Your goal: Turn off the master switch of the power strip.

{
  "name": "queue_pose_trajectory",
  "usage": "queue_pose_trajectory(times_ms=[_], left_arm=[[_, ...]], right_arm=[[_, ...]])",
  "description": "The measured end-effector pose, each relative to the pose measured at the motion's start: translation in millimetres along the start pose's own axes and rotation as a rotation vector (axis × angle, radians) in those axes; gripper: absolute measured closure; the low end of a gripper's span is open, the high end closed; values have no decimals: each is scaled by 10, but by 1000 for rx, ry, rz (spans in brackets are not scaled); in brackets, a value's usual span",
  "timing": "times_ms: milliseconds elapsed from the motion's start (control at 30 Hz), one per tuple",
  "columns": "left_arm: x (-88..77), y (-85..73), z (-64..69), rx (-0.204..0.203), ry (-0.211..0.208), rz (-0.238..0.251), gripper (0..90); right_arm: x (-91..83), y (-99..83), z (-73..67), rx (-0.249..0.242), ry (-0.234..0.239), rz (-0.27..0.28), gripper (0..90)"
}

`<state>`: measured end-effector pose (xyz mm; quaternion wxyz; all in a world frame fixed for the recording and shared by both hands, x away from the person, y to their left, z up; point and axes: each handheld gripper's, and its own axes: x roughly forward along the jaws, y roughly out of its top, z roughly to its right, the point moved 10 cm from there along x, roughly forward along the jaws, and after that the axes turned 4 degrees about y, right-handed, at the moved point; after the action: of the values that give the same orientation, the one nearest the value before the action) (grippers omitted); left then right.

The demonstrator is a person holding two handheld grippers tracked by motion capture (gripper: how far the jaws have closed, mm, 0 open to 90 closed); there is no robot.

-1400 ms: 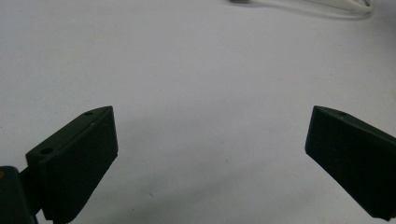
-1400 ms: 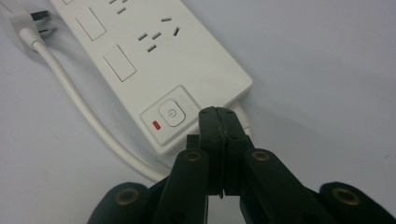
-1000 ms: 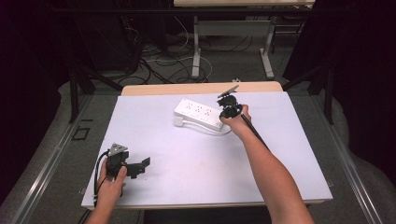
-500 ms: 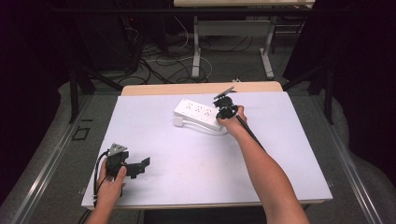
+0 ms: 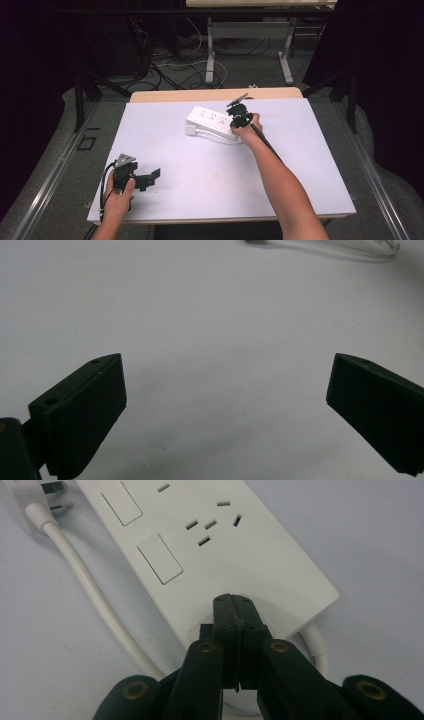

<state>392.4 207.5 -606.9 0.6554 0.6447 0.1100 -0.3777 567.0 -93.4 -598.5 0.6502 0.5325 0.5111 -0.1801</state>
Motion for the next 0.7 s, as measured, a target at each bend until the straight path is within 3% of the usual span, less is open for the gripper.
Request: queue_pose_trajectory(times_ms=[267,333,367,400,500,533,700], left_arm=[[-2,-5,6,2,2,-5,27],[0,-4,12,-5,0,0,27],[-2,-4,10,-4,1,0,27],[-2,-5,9,-5,1,0,27],[-5,-7,10,-4,1,-1,28],[-5,-7,11,-3,1,-1,28],[-13,-10,0,4,0,-9,28]], right_arm=[[32,9,-5,-16,-1,25,900],[9,-25,4,-30,-12,-8,900],[23,-10,-2,-31,-9,18,900],[36,0,-12,-20,-12,38,900],[28,-25,-3,-23,-18,29,900],[47,-3,-9,-14,-7,63,900],[31,-7,-3,1,2,39,900]])
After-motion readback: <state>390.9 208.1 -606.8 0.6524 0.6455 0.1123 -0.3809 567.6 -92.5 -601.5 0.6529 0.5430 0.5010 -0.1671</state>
